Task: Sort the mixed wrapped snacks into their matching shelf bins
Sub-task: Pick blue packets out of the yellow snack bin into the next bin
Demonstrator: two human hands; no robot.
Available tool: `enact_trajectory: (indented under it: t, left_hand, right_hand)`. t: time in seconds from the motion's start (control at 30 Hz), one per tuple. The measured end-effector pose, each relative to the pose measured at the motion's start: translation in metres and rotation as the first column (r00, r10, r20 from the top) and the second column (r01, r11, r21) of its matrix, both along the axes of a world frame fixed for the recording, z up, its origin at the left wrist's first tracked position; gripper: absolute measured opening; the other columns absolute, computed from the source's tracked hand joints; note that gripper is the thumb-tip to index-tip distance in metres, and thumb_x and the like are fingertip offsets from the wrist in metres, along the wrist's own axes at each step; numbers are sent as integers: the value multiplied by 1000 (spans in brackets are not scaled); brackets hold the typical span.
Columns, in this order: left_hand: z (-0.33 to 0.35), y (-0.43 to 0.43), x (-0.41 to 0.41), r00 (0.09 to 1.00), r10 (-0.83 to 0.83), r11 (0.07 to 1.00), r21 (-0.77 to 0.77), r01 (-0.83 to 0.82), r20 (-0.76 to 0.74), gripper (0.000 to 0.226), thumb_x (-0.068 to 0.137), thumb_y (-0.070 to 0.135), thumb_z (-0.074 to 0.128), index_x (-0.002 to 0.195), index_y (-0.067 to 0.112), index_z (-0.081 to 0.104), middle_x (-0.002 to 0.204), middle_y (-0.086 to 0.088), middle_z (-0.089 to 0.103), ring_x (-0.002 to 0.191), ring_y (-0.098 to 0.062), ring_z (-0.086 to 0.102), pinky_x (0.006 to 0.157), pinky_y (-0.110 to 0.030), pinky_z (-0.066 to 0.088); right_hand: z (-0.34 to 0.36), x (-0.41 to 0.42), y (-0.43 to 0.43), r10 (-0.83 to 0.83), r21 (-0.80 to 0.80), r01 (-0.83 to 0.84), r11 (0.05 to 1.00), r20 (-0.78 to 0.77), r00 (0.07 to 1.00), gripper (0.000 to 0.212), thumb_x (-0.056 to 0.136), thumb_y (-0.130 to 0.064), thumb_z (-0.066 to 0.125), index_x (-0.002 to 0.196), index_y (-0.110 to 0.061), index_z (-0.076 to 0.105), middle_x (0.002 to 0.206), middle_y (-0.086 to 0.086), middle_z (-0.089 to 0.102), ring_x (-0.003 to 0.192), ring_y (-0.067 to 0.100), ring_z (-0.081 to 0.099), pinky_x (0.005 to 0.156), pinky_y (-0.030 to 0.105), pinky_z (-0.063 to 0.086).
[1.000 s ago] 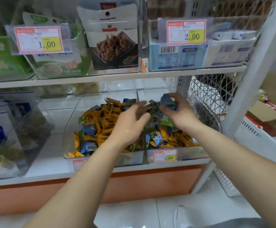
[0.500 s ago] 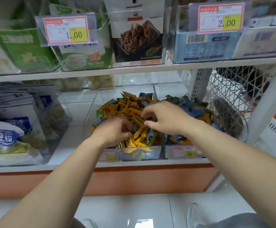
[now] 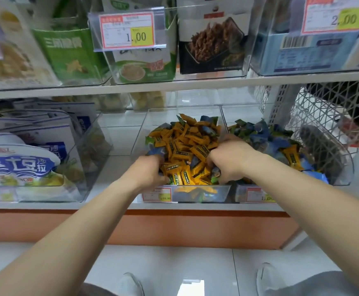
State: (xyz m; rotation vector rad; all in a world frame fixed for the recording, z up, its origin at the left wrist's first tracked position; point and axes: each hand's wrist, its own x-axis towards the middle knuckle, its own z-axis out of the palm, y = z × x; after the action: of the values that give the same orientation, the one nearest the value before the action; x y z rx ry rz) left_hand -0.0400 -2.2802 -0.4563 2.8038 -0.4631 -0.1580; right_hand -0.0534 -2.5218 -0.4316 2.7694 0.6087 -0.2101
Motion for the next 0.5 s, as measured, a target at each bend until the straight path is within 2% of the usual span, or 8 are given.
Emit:
enact_trajectory:
  t: [0.07, 0.13, 0.17, 0.23, 0.33, 0.4, 0.5]
  left_hand:
    - [-1, -2, 1, 999, 15, 1000, -6, -15, -34, 30, 77, 30, 79, 101, 19, 66, 88, 3, 69, 81, -19, 65, 62, -25, 48]
    - [0, -3, 0, 999, 16, 1000, -18, -16, -29, 27, 75, 26, 79, 98, 19, 65, 76, 6, 63, 72, -17, 62, 53, -22, 41]
    - [0, -2, 0, 1000, 16, 999, -38, -17, -21, 31, 75, 24, 79, 101, 19, 64, 76, 7, 61, 73, -17, 62, 54, -23, 42]
    - [3, 0, 0, 1000, 17, 995, -96, -18, -11, 45, 75, 21, 79, 116, 20, 59, 88, 4, 63, 81, -18, 62, 64, -27, 47]
    - [11, 7, 1, 996, 78, 961, -271, -62, 46, 54, 79, 20, 79, 127, 19, 55, 107, 1, 64, 88, -15, 60, 64, -20, 46]
    - [19, 12, -1, 985, 170, 873, -468, -139, 25, 54, 82, 27, 80, 129, 19, 56, 107, 4, 64, 92, -13, 62, 68, -21, 47]
    - [26, 8, -11, 964, 175, 627, -732, -266, -200, 50, 88, 25, 75, 132, 11, 58, 116, -3, 69, 105, -20, 67, 92, -40, 55]
  right_hand:
    - [-1, 1, -2, -12, 103, 10, 995, 19, 1000, 18, 79, -36, 65, 88, -21, 70, 70, -2, 63, 65, 18, 59, 49, 25, 43]
    - [0, 1, -7, -38, 323, 37, 946, -3, 999, 23, 89, -39, 57, 97, -21, 70, 77, 0, 68, 68, 19, 62, 54, 28, 48]
    - [1, 0, -9, -46, 427, 43, 903, -5, 999, 26, 94, -40, 55, 104, -21, 69, 83, 0, 71, 71, 19, 64, 58, 29, 50]
    - [3, -3, -11, -59, 565, 34, 824, 26, 998, 31, 97, -40, 56, 121, -22, 63, 94, -1, 71, 77, 15, 64, 66, 32, 53]
    - [5, -5, -8, -84, 717, 22, 697, 52, 995, 33, 97, -40, 59, 125, -23, 56, 91, -9, 65, 74, 5, 59, 61, 25, 44]
    - [10, -5, -4, -129, 830, 74, 552, -2, 992, 28, 95, -38, 62, 119, -26, 56, 92, -14, 62, 76, 0, 59, 62, 19, 41]
    - [16, -8, 8, -75, 951, 224, 214, -213, 974, 18, 93, -25, 70, 108, -20, 62, 95, -4, 68, 69, 2, 67, 62, 20, 53]
